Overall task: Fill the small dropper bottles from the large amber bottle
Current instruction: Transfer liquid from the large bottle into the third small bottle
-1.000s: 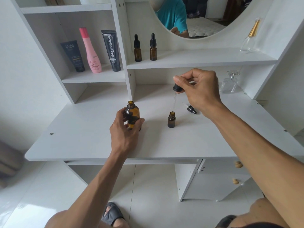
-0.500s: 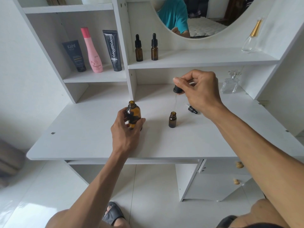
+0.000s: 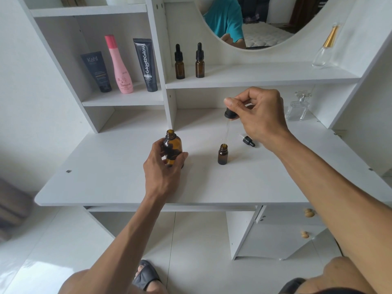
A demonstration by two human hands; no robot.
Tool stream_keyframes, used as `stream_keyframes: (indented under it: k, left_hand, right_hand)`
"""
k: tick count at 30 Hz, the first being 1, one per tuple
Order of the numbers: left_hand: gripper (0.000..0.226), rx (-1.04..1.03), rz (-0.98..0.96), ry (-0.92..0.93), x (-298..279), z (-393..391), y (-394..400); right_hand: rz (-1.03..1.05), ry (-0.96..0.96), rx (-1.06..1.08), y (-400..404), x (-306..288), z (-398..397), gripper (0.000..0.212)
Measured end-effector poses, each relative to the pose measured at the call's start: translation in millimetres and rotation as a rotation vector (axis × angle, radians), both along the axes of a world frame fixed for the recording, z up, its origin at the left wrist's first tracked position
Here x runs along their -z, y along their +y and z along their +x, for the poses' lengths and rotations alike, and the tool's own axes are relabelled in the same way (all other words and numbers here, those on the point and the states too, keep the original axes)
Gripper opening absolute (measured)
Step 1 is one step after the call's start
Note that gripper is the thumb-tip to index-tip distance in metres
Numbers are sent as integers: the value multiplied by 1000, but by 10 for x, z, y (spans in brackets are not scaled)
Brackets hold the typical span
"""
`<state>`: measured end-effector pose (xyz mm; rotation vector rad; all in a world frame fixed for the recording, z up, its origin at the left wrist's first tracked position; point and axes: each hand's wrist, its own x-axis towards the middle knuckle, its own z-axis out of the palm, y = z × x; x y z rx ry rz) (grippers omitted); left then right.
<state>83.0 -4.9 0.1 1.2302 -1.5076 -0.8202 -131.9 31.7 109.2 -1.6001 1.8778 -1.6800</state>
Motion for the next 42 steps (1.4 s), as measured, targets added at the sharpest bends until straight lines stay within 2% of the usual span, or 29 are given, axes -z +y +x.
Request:
stream_keyframes:
  k: [14,21,27,34,42]
  left_hand:
    - [48,0,2,-8,-6,2,1]
    - [50,-7,-8,-6,-5,2,-6]
    - [50,-2,-1,-3,-9,-4,-3]
    - [50,-4,-11,8,-11,-4,-9]
    - [51,-1,-29,2,7,6,-26]
  right_hand:
    - [-11,-13,-19,17,-3,-18,23]
    - [-87,-62,-28,18,-146,3,19]
    - [-176,-94,-88,-85,-290,323,11]
    - [-227,-95,-175,-278,-395,776,15]
    - [-167,-26,-208,-377,-308,954,19]
